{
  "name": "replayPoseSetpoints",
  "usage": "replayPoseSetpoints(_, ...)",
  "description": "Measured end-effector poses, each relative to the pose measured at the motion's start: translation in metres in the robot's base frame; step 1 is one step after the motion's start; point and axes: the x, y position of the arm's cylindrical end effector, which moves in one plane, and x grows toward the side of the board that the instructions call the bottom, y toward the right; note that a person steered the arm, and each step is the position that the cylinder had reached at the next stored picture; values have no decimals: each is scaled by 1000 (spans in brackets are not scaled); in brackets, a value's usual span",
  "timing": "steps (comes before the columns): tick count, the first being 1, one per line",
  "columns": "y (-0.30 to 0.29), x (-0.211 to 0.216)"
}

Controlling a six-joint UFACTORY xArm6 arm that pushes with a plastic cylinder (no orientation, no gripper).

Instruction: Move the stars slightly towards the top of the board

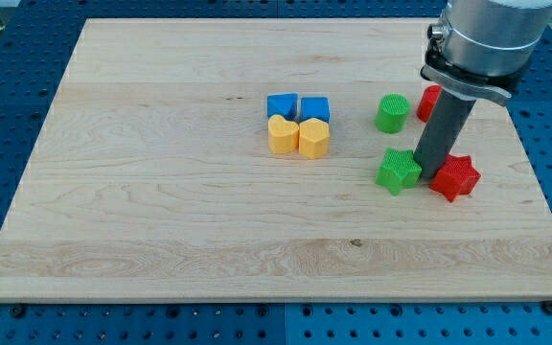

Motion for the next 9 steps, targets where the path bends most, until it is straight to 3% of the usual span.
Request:
replayPoseSetpoints(2,-8,12)
replayPoseSetpoints(3,-20,54)
replayPoseSetpoints(4,-27,55)
replayPoseSetpoints(6,36,54)
replayPoseSetpoints(9,-36,38)
